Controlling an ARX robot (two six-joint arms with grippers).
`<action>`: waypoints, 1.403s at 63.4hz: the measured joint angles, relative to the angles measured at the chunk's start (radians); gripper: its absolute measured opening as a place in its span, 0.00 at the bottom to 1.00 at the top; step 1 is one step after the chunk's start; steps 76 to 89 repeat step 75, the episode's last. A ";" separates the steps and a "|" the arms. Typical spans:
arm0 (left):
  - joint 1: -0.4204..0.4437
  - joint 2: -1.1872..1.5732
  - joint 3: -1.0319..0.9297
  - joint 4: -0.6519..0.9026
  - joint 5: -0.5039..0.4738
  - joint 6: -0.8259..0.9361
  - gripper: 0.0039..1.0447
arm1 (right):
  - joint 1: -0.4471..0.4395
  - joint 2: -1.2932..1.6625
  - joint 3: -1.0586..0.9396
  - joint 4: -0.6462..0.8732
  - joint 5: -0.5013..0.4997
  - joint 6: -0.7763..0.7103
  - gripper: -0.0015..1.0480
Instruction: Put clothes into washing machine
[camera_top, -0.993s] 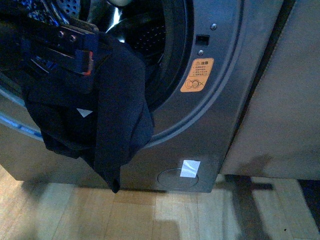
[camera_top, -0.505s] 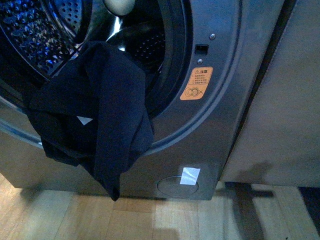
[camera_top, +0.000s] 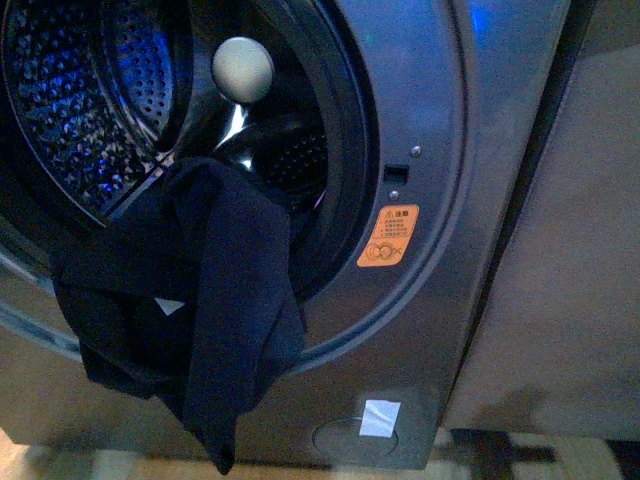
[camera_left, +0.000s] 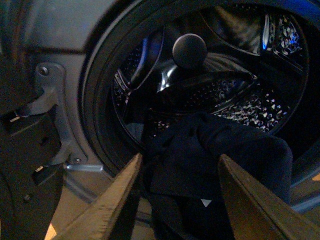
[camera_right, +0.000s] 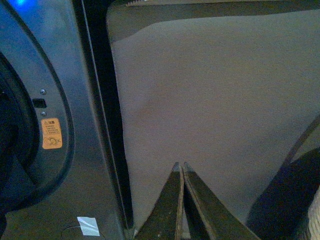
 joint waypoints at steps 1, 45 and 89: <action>0.000 -0.004 -0.005 0.000 0.000 0.000 0.36 | 0.000 0.000 0.000 0.000 0.001 0.000 0.13; -0.001 -0.329 -0.180 -0.140 -0.002 0.000 0.03 | 0.000 0.000 0.000 0.000 0.000 0.000 0.93; -0.001 -0.516 -0.210 -0.272 -0.002 0.001 0.06 | 0.000 0.000 0.000 0.000 0.001 0.000 0.93</action>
